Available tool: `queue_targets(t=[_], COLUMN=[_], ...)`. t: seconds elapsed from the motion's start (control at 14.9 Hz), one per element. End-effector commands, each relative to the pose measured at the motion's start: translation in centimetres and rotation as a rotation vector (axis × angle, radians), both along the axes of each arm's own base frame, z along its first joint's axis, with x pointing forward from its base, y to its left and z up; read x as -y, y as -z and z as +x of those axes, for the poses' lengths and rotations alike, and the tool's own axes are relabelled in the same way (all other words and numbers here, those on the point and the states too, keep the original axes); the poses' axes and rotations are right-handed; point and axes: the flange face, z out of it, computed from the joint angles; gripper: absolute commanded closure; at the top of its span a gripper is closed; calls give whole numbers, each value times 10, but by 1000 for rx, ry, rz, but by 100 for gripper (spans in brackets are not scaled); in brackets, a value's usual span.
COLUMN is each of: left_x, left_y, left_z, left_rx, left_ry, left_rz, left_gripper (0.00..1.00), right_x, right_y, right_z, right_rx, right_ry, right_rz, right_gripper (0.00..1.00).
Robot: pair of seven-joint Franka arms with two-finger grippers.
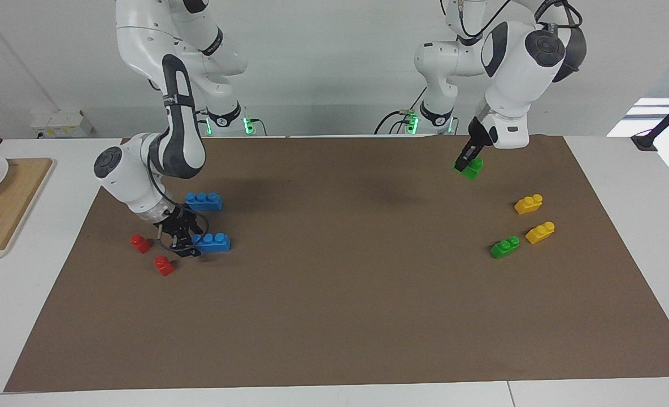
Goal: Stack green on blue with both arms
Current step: 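Lift the green brick with the left gripper while the right gripper carries the blue brick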
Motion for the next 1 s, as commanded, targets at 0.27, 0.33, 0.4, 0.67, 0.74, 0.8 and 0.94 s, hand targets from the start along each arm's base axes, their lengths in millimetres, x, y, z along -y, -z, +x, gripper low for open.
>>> queue_targets(t=[0.27, 0.33, 0.4, 0.67, 0.74, 0.8, 0.94], left_x=[-6, -6, -6, -6, -6, -6, -6], left_y=[5, 5, 5, 10, 11, 11, 13], left_z=[0, 0, 0, 2, 3, 4, 7], left_rx=[48, 48, 54, 51, 52, 52, 54], left_ry=[-132, -133, -134, -165, -183, -214, -319], left_rz=[-21, -21, -22, -22, -19, -19, -14], left_gripper=[100, 100, 100, 100, 100, 100, 100], right_x=[9, 9, 3, -79, -109, -136, -189], right_y=[1, -3, -9, -61, -81, -99, -114], right_z=[-5, 1, 8, 40, 46, 51, 47], right_rx=[55, 68, 83, 112, 81, 64, 67], right_ry=[-87, -79, -79, -111, -66, -2, 11], right_rz=[30, 35, 45, 108, 132, 148, 162], right_gripper=[100, 100, 100, 100, 100, 100, 100])
